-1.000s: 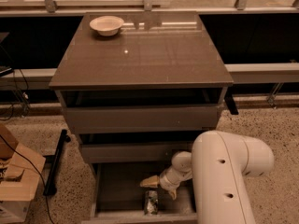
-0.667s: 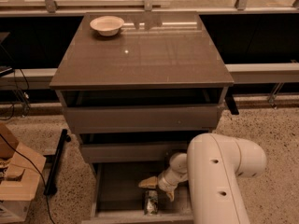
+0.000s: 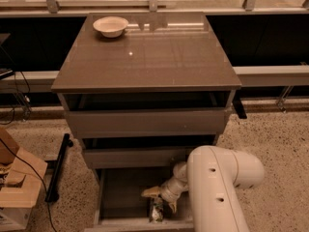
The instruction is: Pick 7up can from bottom drawer and place on counter
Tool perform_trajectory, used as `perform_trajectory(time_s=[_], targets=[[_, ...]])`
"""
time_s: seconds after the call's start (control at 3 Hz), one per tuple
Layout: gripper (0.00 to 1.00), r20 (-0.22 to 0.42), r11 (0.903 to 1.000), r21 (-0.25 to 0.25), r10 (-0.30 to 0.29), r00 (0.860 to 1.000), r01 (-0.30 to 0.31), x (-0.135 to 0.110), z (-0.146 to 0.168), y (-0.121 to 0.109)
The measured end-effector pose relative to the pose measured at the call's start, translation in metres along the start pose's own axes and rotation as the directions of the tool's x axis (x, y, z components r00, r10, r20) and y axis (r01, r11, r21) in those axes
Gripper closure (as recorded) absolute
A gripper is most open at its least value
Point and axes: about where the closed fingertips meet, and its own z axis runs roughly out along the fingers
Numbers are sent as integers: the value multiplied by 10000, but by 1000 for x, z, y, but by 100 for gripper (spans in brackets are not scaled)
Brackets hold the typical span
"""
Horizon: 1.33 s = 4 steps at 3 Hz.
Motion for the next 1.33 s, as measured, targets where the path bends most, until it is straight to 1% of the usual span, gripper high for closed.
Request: perform_trajectory(time_s=[0.33,0.67,1.0,1.33], targets=[[0,-507,9984,-29,562,9971,-564,4,24,-13],[18,-872,9971,50,760,9933,-759,11,32,-21],[43,-872,9971,51,760,9933,-758,13,28,-19],[64,-872,9971,51,760,9933,-758,13,27,-19]])
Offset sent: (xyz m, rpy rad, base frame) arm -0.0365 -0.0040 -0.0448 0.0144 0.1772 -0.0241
